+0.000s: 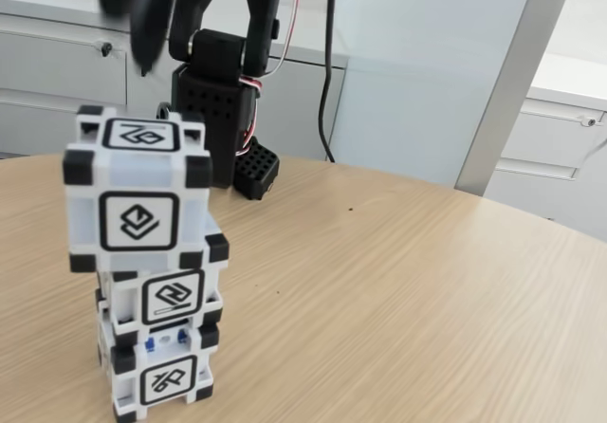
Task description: Stack cubes from left to right.
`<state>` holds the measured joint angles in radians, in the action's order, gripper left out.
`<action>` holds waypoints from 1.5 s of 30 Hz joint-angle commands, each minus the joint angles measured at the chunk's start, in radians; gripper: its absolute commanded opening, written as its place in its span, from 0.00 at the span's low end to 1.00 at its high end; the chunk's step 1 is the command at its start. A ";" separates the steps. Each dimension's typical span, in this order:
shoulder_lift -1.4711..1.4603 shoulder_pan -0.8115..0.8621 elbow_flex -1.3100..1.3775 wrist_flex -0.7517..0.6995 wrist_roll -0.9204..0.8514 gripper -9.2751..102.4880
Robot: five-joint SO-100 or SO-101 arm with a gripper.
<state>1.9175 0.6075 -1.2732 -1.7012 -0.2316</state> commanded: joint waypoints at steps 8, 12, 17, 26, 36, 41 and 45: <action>0.160 -0.121 0.078 -0.003 0.195 0.12; 0.241 -0.268 0.078 0.003 0.360 0.08; 0.420 -0.425 0.064 0.012 0.457 0.08; 0.693 -0.678 0.058 0.012 0.396 0.08; 0.805 -0.680 -0.166 0.067 0.379 0.08; 1.123 -0.690 -0.426 0.238 0.331 0.08; 1.298 -0.681 -0.719 0.357 0.275 0.08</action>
<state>3.1309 -0.0874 -1.8147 -1.4235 0.0782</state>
